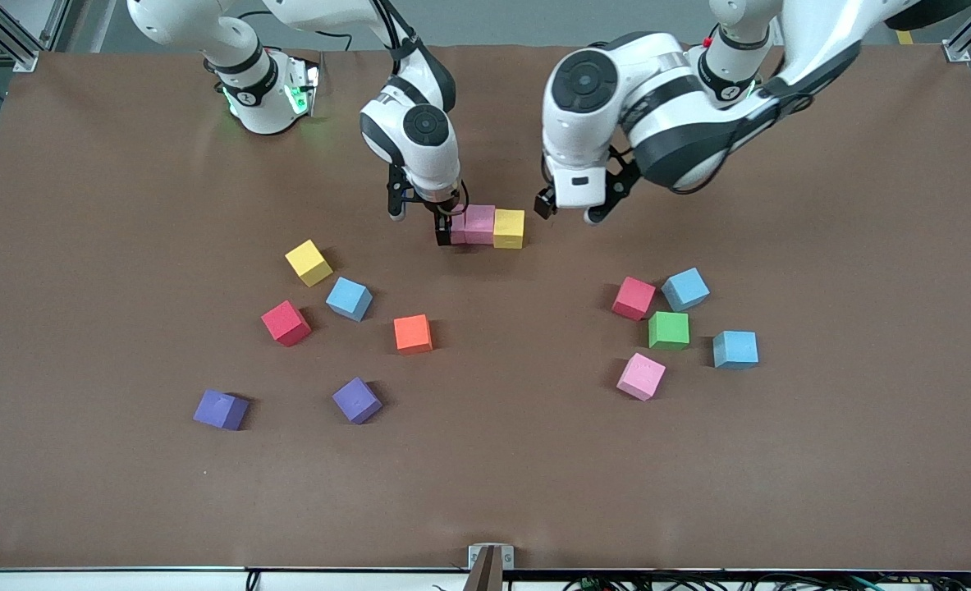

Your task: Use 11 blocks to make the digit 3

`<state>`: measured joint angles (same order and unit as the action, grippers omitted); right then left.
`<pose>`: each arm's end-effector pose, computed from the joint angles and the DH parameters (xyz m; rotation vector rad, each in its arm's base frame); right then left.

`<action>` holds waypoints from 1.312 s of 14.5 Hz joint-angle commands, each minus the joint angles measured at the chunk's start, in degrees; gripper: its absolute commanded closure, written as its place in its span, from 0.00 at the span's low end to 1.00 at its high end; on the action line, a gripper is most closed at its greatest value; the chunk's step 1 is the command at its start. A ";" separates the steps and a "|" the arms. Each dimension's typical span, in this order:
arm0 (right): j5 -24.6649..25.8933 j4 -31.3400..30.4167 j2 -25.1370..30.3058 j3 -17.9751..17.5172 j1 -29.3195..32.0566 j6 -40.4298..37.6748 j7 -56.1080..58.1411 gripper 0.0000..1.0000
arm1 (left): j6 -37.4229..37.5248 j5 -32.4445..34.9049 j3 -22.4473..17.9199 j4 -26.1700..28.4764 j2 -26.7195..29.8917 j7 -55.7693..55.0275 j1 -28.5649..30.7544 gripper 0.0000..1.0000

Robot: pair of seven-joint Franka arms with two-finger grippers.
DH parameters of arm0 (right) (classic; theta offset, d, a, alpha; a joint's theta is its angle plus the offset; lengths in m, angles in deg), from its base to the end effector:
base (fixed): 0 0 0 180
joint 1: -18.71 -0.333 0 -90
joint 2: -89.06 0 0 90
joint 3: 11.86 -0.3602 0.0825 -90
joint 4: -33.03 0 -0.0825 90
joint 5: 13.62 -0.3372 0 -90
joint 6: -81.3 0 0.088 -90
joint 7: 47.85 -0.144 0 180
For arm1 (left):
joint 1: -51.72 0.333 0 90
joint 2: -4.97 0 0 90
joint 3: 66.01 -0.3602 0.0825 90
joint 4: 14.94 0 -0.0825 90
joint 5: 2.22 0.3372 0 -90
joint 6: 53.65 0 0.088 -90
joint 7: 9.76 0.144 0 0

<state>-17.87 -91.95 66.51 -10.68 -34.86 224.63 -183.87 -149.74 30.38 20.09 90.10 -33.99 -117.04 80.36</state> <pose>0.3299 0.4303 0.2438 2.2229 -2.1116 -0.0440 0.4285 -0.3283 0.4350 -2.8143 -1.0421 0.2076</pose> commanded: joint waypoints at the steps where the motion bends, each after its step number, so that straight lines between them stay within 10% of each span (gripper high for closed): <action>1: -0.58 2.37 -0.38 0.31 -0.13 -4.02 1.80 0.00 | 0.90 3.24 0.74 0.07 0.90 10.57 2.29 0.00; 19: -0.58 4.93 4.18 0.75 5.14 -15.18 12.77 0.00 | -3.05 10.55 -9.62 -9.76 -0.25 50.58 -0.17 0.00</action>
<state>-17.87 -86.03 67.59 -9.55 -31.68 211.66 -174.59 -152.52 40.89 12.70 83.00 -34.24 -70.68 81.04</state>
